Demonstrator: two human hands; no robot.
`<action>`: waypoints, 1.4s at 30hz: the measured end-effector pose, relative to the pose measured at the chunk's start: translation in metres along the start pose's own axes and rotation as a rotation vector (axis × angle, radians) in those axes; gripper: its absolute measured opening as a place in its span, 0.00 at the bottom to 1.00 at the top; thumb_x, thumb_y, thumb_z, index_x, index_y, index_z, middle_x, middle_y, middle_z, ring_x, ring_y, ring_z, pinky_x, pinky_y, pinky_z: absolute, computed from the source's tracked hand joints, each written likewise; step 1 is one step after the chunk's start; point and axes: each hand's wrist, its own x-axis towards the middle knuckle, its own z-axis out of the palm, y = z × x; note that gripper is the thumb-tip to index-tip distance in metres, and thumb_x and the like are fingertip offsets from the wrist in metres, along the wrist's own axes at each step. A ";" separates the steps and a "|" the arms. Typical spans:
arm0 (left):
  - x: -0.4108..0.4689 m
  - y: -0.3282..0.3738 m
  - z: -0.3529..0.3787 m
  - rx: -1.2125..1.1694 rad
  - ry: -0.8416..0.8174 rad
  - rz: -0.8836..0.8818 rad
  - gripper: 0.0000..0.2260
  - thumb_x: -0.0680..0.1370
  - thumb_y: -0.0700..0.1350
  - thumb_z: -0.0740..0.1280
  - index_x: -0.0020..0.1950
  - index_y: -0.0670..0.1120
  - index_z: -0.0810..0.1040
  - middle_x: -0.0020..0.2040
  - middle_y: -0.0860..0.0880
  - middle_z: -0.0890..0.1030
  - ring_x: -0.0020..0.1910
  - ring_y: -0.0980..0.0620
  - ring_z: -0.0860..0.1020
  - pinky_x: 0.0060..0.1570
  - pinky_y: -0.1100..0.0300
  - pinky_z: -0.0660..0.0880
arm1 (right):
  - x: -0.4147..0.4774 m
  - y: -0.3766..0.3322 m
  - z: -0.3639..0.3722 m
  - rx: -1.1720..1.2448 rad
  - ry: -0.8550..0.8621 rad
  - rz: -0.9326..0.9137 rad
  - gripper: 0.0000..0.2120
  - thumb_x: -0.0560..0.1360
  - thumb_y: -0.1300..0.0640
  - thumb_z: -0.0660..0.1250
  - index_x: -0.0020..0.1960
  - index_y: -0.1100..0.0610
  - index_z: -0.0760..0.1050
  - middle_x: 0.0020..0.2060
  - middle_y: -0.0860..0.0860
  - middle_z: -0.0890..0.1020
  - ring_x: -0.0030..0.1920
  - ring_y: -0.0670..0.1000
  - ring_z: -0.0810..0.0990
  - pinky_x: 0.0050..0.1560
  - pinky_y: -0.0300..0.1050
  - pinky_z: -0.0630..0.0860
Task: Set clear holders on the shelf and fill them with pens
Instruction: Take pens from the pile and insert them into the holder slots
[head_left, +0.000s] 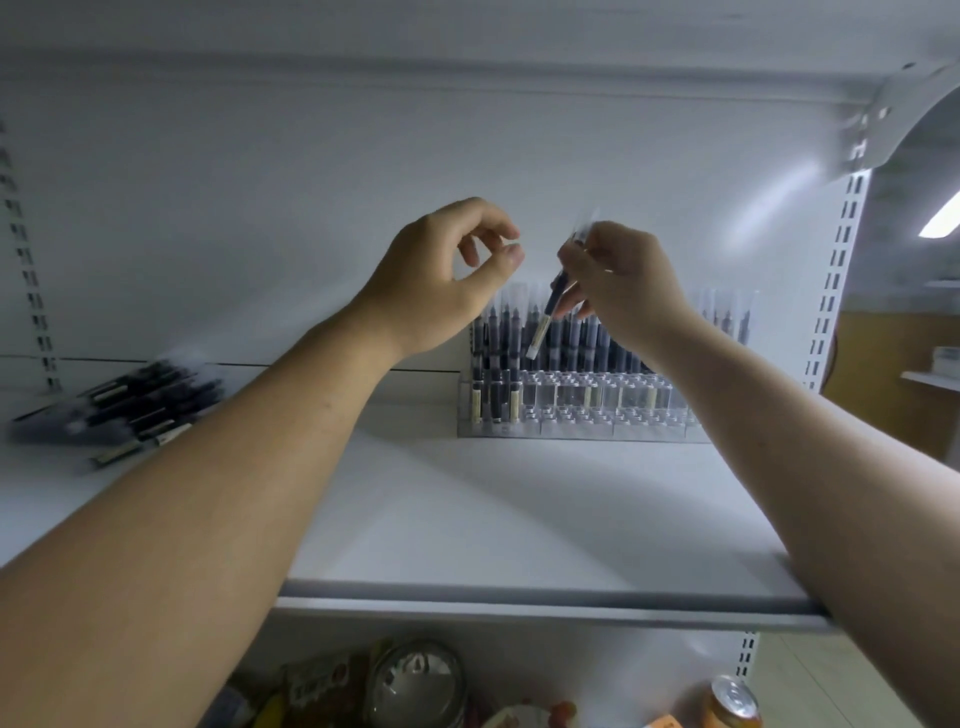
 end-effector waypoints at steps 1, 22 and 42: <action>0.000 -0.002 0.000 0.022 -0.011 -0.013 0.11 0.83 0.53 0.67 0.62 0.51 0.80 0.53 0.57 0.81 0.53 0.56 0.78 0.47 0.73 0.68 | -0.001 0.000 0.002 -0.029 -0.020 0.000 0.10 0.85 0.59 0.62 0.51 0.66 0.76 0.35 0.52 0.86 0.34 0.53 0.88 0.40 0.56 0.83; -0.002 -0.006 0.006 0.077 -0.138 -0.104 0.19 0.81 0.61 0.65 0.70 0.54 0.75 0.64 0.58 0.78 0.63 0.56 0.74 0.62 0.56 0.73 | -0.009 0.004 0.027 -0.378 -0.292 0.085 0.11 0.86 0.55 0.60 0.46 0.55 0.74 0.36 0.54 0.86 0.37 0.59 0.86 0.37 0.58 0.82; -0.003 0.002 -0.018 0.264 -0.002 -0.172 0.17 0.84 0.59 0.60 0.66 0.51 0.77 0.60 0.55 0.79 0.54 0.54 0.77 0.52 0.57 0.74 | 0.000 -0.013 0.014 -0.308 0.063 -0.244 0.05 0.79 0.54 0.69 0.53 0.54 0.81 0.40 0.42 0.82 0.41 0.48 0.83 0.49 0.49 0.81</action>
